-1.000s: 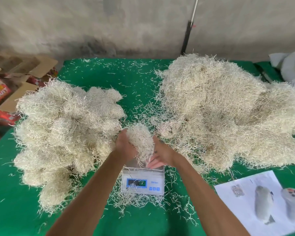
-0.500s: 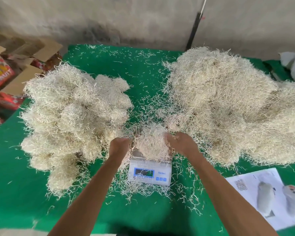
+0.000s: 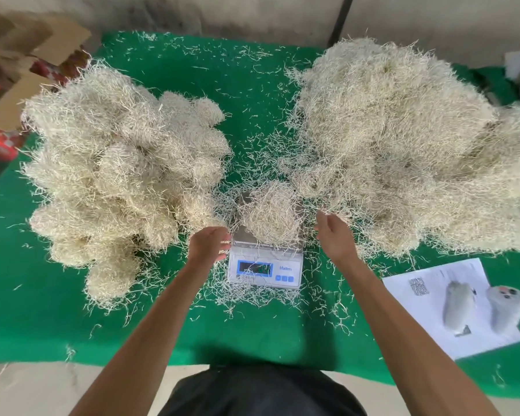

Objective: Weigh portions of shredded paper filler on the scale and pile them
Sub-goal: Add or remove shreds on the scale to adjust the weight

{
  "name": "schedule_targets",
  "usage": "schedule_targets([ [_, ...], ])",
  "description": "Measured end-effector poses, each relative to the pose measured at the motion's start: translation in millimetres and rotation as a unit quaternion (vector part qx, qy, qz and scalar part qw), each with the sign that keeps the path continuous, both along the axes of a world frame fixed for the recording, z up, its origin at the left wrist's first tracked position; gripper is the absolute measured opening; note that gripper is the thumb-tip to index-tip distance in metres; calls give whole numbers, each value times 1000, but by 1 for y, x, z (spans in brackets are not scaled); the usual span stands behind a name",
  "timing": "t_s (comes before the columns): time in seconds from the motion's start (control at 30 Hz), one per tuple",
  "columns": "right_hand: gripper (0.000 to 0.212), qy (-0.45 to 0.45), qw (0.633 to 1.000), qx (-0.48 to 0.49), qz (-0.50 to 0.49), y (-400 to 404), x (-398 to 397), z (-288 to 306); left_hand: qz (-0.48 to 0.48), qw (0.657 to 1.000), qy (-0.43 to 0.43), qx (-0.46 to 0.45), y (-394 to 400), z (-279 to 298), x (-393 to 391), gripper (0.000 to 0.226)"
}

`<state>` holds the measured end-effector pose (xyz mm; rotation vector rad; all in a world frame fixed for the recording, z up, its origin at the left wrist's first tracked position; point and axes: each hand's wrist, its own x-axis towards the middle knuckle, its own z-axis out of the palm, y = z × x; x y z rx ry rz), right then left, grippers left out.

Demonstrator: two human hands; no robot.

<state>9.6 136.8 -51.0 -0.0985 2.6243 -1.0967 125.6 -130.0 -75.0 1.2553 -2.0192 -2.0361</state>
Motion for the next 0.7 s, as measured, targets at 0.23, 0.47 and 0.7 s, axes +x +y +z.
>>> schedule_targets([
  [0.23, 87, -10, 999, 1, 44, 0, -10, 7, 2, 1000, 1, 10, -5, 0, 0, 7],
  [0.47, 99, 2, 998, -18, 59, -26, -42, 28, 6, 1000, 5, 18, -15, 1, -1, 9],
  [0.7, 98, 3, 997, -25, 75, -47, -51, 27, 3, 999, -14, 31, -21, 4, -6, 14],
])
